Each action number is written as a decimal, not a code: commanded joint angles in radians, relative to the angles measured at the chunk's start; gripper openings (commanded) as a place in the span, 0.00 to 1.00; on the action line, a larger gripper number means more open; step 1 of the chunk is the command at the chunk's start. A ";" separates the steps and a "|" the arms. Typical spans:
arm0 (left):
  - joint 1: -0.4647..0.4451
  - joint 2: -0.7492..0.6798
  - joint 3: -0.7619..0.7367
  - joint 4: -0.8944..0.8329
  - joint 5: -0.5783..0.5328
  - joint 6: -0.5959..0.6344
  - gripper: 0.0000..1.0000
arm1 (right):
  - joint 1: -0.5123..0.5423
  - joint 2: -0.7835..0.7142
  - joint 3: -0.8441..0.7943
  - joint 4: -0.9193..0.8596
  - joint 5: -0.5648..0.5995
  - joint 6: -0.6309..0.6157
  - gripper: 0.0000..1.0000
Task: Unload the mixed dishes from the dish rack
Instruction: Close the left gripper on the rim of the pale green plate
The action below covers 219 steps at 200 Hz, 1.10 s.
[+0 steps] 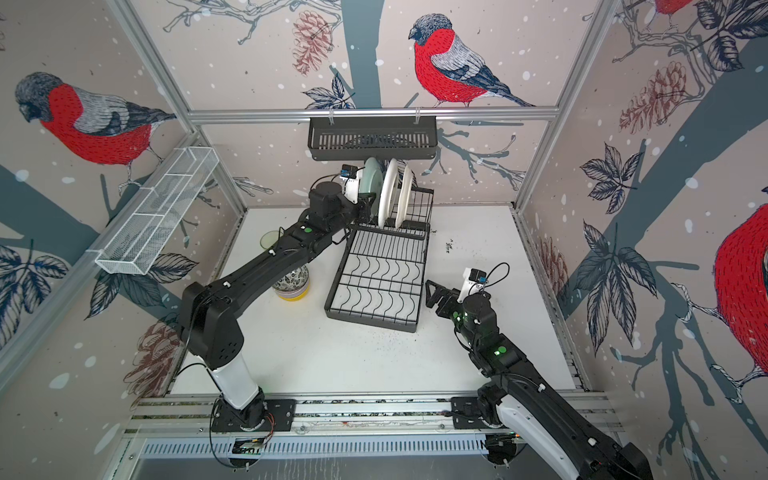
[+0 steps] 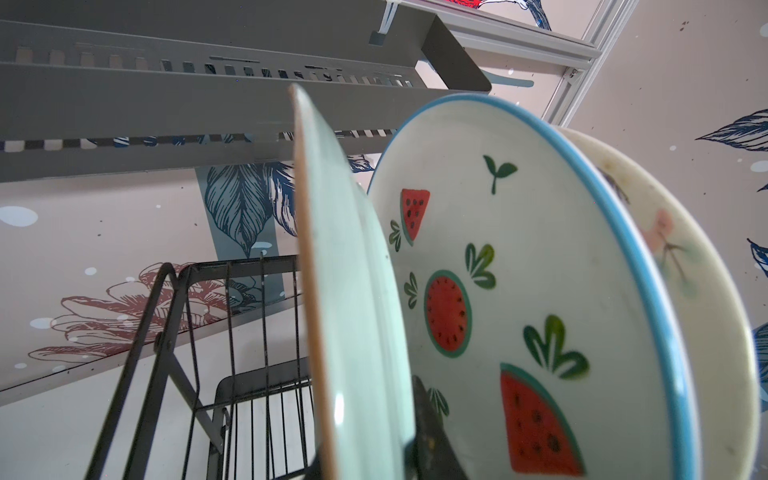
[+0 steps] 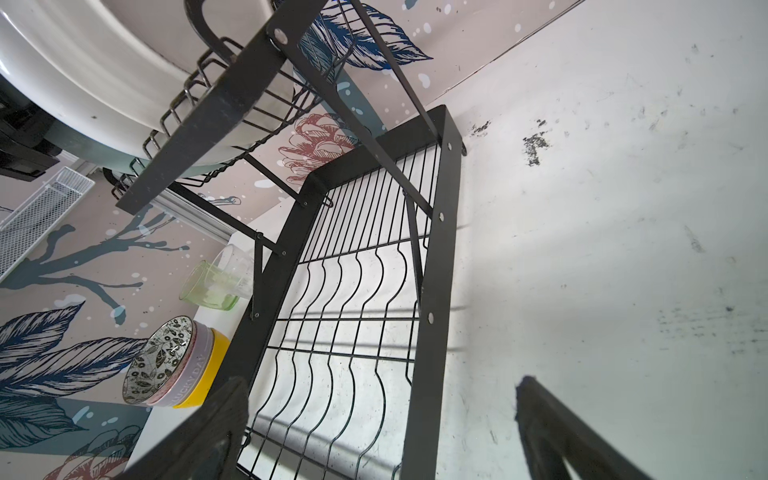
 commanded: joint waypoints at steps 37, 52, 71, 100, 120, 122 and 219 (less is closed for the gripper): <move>-0.006 -0.026 0.004 0.036 0.024 0.009 0.03 | -0.005 -0.019 -0.012 0.008 0.011 0.014 1.00; -0.008 -0.037 -0.005 0.046 0.021 0.007 0.00 | -0.007 -0.019 -0.012 0.007 0.010 0.013 1.00; -0.010 -0.045 -0.007 0.048 0.016 0.006 0.00 | -0.008 -0.020 -0.012 0.006 0.009 0.012 1.00; -0.013 -0.054 -0.001 0.048 0.016 0.010 0.00 | -0.010 -0.023 -0.013 0.004 0.008 0.014 1.00; -0.013 -0.060 0.003 0.052 0.008 0.006 0.00 | -0.012 -0.028 -0.015 -0.001 0.008 0.016 1.00; -0.013 -0.061 0.003 0.053 0.008 0.006 0.00 | -0.011 -0.028 -0.015 -0.002 0.007 0.017 1.00; -0.014 -0.108 -0.004 0.085 -0.020 0.029 0.00 | -0.012 -0.062 -0.021 -0.014 0.009 0.015 1.00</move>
